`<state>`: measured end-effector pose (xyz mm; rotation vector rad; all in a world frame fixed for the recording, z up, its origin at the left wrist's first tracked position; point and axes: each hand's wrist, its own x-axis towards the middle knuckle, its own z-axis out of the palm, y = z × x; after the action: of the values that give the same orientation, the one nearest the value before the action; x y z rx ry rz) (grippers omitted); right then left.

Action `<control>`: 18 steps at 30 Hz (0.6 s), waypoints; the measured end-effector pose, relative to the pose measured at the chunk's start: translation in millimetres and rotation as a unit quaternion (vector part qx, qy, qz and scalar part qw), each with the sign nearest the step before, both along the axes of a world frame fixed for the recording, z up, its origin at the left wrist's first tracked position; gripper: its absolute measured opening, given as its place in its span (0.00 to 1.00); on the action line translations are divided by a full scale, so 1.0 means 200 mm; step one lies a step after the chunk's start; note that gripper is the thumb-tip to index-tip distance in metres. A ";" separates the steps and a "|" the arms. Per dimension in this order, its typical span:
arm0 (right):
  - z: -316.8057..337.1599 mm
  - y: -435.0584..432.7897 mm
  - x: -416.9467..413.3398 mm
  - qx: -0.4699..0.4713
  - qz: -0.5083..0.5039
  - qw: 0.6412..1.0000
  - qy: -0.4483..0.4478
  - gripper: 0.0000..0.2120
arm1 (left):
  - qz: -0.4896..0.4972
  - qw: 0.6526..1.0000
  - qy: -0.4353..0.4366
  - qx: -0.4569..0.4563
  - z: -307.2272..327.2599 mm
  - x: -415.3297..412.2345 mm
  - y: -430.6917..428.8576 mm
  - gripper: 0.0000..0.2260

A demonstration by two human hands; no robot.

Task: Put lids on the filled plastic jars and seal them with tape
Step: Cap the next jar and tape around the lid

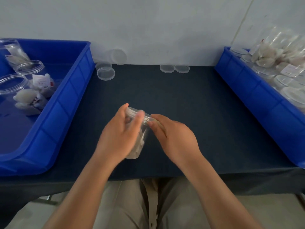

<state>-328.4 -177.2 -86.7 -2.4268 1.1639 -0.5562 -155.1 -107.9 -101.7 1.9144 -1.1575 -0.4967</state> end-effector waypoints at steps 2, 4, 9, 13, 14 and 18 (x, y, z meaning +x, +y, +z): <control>0.01 0.03 0.01 -0.021 0.003 1.000 0.010 0.23 | 0.027 0.999 -0.028 0.012 0.00 -0.07 0.00 0.50; 0.01 0.03 0.01 -0.024 0.007 1.000 0.012 0.24 | 0.047 0.998 -0.038 -0.004 0.00 -0.08 0.00 0.52; -0.01 -0.05 -0.05 0.039 0.021 0.999 0.020 0.27 | 0.030 0.999 -0.017 -0.009 -0.01 0.00 -0.03 0.38; -0.04 -0.09 -0.11 0.087 0.061 0.994 0.017 0.31 | 0.013 1.000 0.010 -0.010 -0.01 0.06 -0.05 0.36; -0.04 -0.10 -0.12 0.085 0.066 0.994 0.015 0.29 | 0.005 1.000 0.017 -0.008 0.00 0.07 -0.06 0.35; -0.02 -0.16 -0.17 0.088 0.057 0.994 0.017 0.23 | -0.024 0.994 0.102 -0.004 0.02 0.11 -0.07 0.25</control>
<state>-361.7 -210.2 -91.2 -2.3424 1.0333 -0.3620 -133.7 -121.2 -98.7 1.7851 -1.0728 -0.6953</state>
